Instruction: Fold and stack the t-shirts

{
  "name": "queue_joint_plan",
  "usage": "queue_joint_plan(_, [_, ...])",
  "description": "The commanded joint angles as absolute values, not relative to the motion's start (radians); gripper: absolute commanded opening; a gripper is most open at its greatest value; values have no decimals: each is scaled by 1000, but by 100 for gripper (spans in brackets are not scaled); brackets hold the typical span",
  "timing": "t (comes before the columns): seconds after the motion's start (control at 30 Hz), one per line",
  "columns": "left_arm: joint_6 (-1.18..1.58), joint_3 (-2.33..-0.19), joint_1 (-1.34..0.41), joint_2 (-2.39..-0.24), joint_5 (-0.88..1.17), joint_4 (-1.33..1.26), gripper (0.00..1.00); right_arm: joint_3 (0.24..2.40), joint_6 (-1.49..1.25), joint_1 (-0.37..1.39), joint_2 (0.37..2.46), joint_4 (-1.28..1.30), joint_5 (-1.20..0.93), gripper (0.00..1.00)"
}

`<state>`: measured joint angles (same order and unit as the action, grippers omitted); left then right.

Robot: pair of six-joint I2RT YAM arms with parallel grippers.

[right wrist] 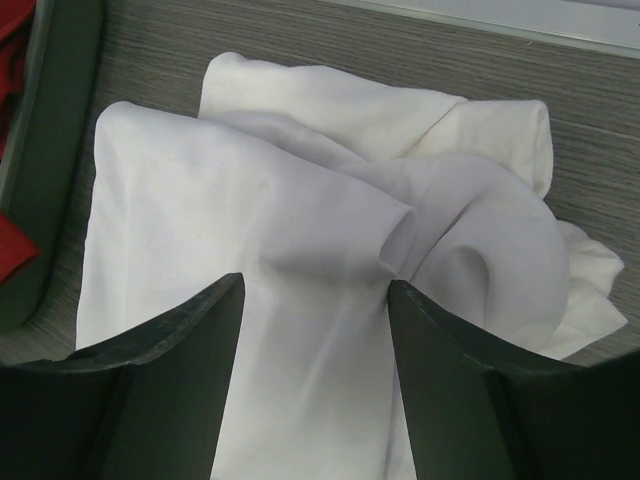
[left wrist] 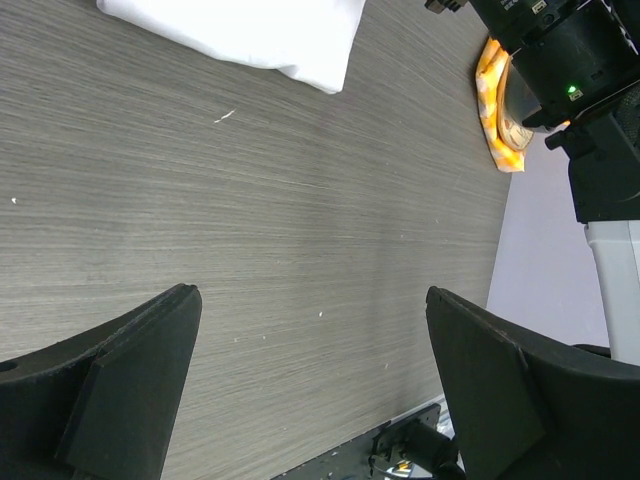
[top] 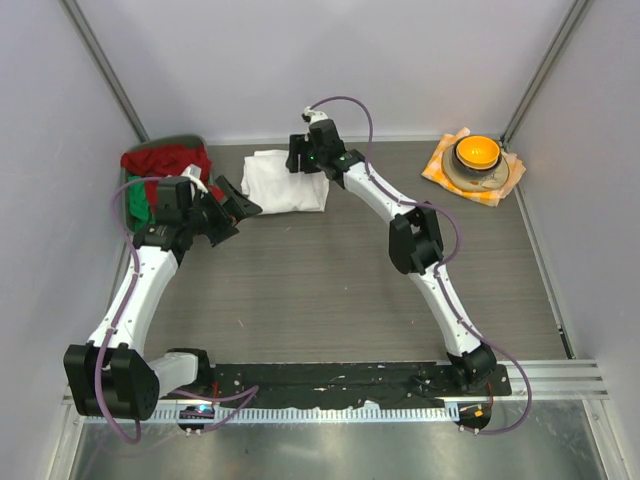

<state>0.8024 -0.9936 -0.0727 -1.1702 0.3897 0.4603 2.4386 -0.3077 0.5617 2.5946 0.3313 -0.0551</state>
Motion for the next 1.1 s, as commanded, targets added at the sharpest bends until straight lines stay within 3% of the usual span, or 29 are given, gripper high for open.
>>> queue_joint_plan(0.0, [776, -1023, -75, -1154, 402, 437, 100, 2499, -311, 565, 2602, 258, -48, 57])
queue_joint_plan(0.2, [759, -1026, -75, -1147, 397, 453, 100, 2542, -314, 555, 2645, 255, -38, 25])
queue_joint_plan(0.4, [736, -1035, -75, -1143, 383, 480, 100, 2553, -324, 548, 2663, 245, -23, 1])
queue_joint_plan(1.07, [723, -1006, -74, -1140, 383, 471, 100, 2327, -293, 531, 2464, 77, 143, 1])
